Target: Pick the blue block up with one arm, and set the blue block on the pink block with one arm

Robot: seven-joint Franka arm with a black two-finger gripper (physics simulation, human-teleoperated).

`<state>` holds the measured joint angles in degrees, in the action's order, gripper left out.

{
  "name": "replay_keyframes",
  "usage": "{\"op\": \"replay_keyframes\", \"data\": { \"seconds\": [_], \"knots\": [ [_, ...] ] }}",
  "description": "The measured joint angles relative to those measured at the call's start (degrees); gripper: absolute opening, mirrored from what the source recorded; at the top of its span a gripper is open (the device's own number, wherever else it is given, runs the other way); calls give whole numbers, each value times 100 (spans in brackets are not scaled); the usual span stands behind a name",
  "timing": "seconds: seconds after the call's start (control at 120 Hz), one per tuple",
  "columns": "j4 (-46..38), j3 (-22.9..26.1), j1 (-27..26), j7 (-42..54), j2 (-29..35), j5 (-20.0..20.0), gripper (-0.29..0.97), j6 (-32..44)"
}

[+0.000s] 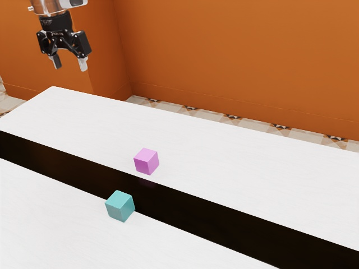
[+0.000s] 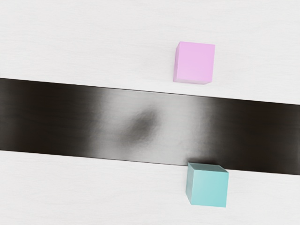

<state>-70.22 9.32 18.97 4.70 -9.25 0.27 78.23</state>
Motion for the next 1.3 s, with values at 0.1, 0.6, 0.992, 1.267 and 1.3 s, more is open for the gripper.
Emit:
{"op": "replay_keyframes", "data": {
  "seconds": [0.1, 0.6, 0.992, 1.267, 1.3],
  "knots": [
    [2, 0, 62, 6, -1, -47, 68, 0],
    [437, 777, -777, 124, 670, 415, 68, -256],
    [-3442, 393, -990, 50, 996, 455, 68, 2560],
    [-4577, 226, -786, -210, 397, -90, 68, 3633],
    [-4715, 198, -767, -227, 348, -129, 68, 3779]
  ]
}}
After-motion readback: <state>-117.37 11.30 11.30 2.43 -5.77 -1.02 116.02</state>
